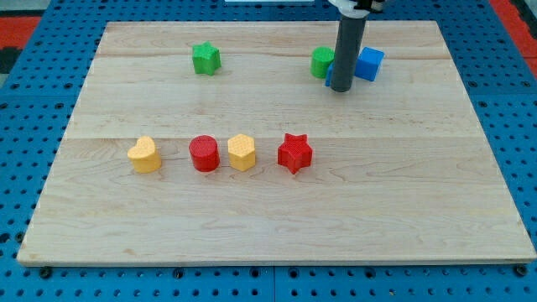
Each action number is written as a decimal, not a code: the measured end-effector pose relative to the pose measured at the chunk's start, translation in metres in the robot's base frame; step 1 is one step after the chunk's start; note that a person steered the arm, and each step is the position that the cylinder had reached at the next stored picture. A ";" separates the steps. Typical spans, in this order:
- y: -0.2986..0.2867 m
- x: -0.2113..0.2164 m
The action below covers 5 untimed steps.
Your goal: Place the blue triangle towards
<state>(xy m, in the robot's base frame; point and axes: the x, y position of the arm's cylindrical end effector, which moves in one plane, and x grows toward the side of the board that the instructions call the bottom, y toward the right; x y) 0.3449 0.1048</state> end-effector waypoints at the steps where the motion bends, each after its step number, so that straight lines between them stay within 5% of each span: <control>1: -0.007 -0.004; 4: -0.007 -0.047; 5: -0.076 -0.055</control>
